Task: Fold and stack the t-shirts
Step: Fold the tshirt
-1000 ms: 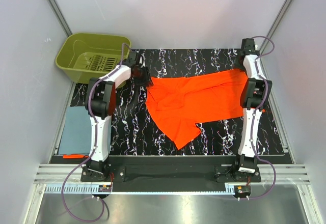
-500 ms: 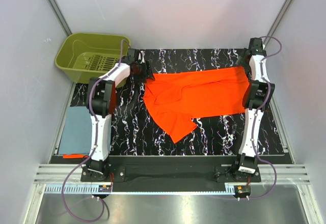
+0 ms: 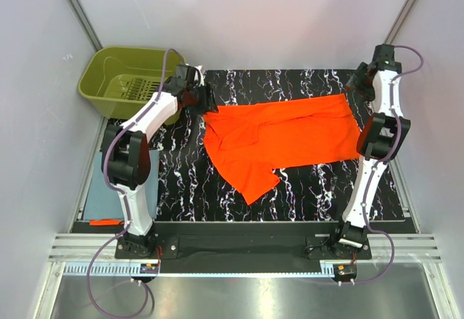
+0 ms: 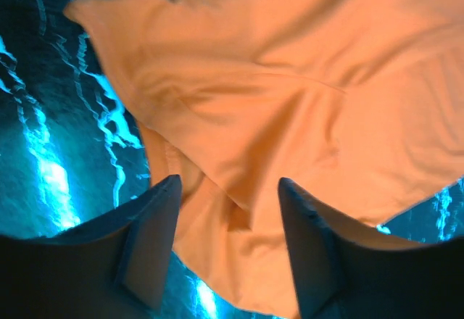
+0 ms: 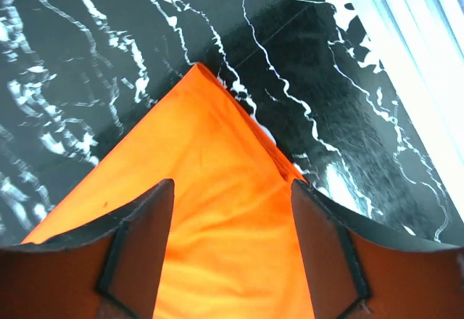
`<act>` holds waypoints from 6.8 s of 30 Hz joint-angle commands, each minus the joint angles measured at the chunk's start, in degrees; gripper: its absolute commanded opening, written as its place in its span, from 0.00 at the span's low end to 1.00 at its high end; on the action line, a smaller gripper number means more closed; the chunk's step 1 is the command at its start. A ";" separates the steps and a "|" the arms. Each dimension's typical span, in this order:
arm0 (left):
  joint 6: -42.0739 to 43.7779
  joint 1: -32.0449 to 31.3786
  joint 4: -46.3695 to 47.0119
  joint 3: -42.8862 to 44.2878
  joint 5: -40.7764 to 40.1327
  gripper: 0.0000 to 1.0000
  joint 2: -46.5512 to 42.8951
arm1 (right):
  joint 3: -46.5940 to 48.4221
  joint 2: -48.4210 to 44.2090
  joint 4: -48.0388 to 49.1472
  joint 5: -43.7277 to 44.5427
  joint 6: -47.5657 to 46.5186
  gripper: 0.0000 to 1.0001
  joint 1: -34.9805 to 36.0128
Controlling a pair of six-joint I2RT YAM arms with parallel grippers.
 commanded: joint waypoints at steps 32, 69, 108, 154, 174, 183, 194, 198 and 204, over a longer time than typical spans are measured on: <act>-6.22 -0.40 8.24 0.79 0.02 0.41 10.84 | -12.26 -4.33 0.89 -14.95 1.79 0.64 -4.90; -4.28 0.30 7.97 1.59 3.19 0.00 9.27 | -16.39 -2.49 5.64 -14.69 6.09 0.39 -5.78; -5.51 2.41 7.97 -3.51 -1.92 0.00 4.43 | -4.08 1.20 3.09 -16.87 9.69 0.07 -6.75; -36.00 -16.14 18.87 -54.04 -2.69 0.56 -33.53 | -71.57 -51.61 12.76 -18.73 12.86 0.68 12.41; -44.27 -16.22 28.28 -54.32 -7.28 0.46 -25.11 | -80.20 -59.88 11.18 -15.74 8.99 0.70 12.32; -44.38 -16.31 30.30 -56.34 -6.31 0.23 -23.43 | -77.29 -54.08 11.52 -15.65 11.89 0.69 5.31; -34.88 -12.45 29.42 -54.58 -1.57 0.00 -24.57 | -71.15 -43.81 13.55 -11.87 8.91 0.64 -12.19; -30.93 -11.83 28.80 -53.09 0.55 0.00 -24.84 | -69.47 -41.43 14.25 -11.79 8.38 0.61 -16.32; -26.27 -11.92 28.80 -51.15 2.48 0.00 -25.10 | -68.07 -39.05 15.92 -10.29 9.17 0.57 -18.26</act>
